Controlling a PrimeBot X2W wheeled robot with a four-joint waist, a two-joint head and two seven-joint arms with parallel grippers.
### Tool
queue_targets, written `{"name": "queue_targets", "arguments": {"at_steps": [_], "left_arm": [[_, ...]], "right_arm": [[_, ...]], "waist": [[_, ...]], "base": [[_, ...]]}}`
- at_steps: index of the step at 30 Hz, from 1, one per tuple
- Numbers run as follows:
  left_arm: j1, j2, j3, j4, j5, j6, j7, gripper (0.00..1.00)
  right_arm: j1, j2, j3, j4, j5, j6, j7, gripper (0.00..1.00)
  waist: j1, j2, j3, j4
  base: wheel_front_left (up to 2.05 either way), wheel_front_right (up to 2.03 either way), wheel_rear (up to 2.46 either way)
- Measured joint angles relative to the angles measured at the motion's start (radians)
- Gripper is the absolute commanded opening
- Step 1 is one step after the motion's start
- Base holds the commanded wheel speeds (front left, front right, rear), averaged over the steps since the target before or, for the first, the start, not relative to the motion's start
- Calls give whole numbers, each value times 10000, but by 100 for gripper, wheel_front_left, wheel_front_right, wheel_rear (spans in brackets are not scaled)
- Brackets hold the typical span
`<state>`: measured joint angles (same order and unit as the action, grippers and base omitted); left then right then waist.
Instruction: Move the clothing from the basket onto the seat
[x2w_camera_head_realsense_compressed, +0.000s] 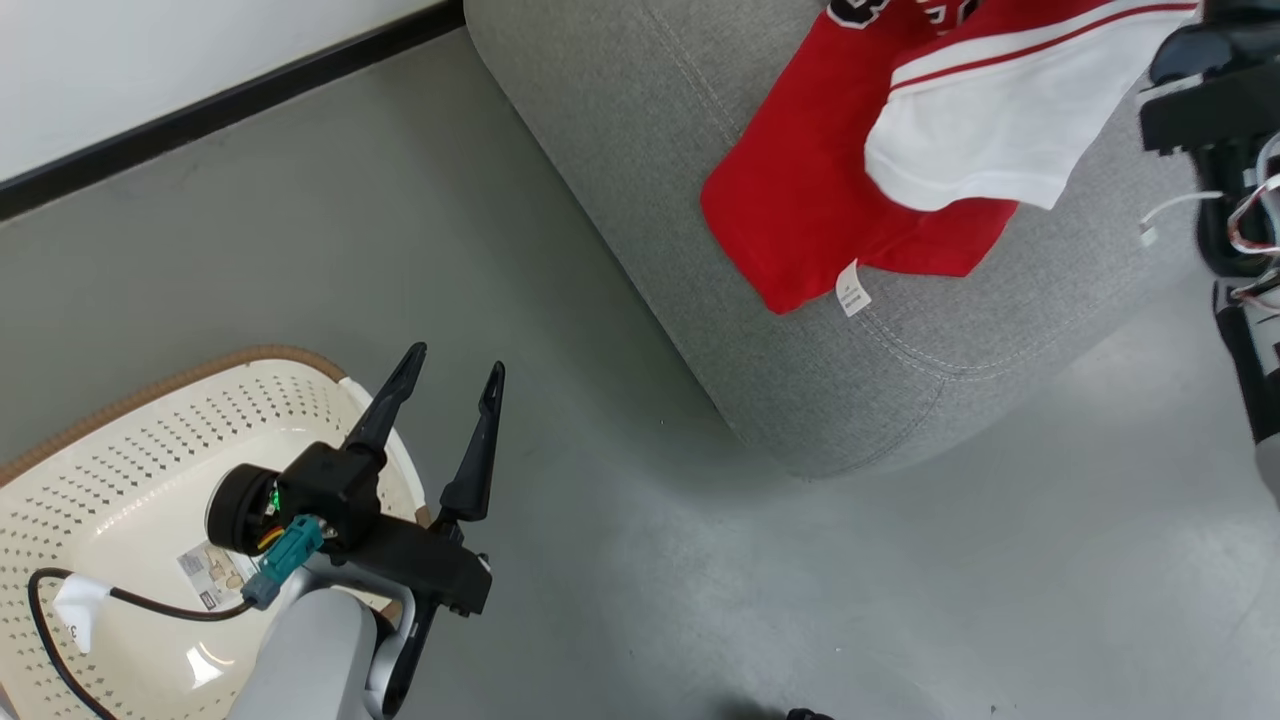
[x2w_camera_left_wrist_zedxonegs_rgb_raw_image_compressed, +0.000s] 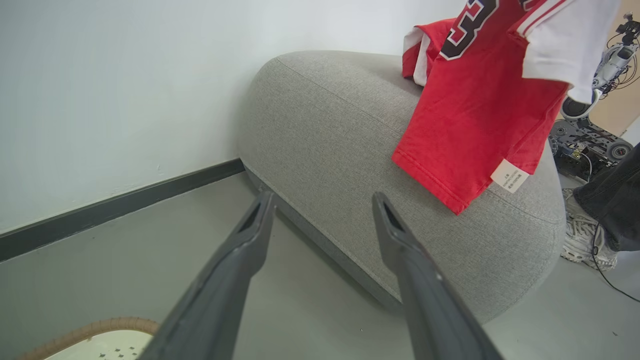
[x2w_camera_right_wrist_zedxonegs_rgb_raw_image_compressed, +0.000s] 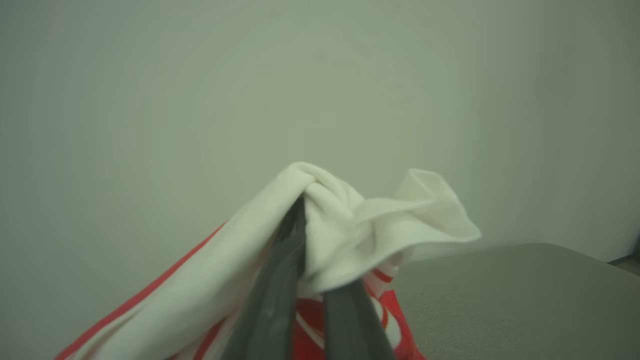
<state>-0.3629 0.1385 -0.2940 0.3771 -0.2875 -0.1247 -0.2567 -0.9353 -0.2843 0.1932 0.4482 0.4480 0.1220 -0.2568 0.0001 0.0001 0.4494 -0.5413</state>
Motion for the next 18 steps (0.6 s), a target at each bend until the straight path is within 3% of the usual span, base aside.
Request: {"name": "queue_targets", "arguments": {"at_steps": [18], "left_arm": [[-31, 330, 84, -339, 33, 0, 0, 100]], "right_arm": [[-1289, -894, -1204, 1404, -173, -2, 0, 0]], "waist": [[0, 0, 1073, 232]], "base": [[0, 0, 0]]}}
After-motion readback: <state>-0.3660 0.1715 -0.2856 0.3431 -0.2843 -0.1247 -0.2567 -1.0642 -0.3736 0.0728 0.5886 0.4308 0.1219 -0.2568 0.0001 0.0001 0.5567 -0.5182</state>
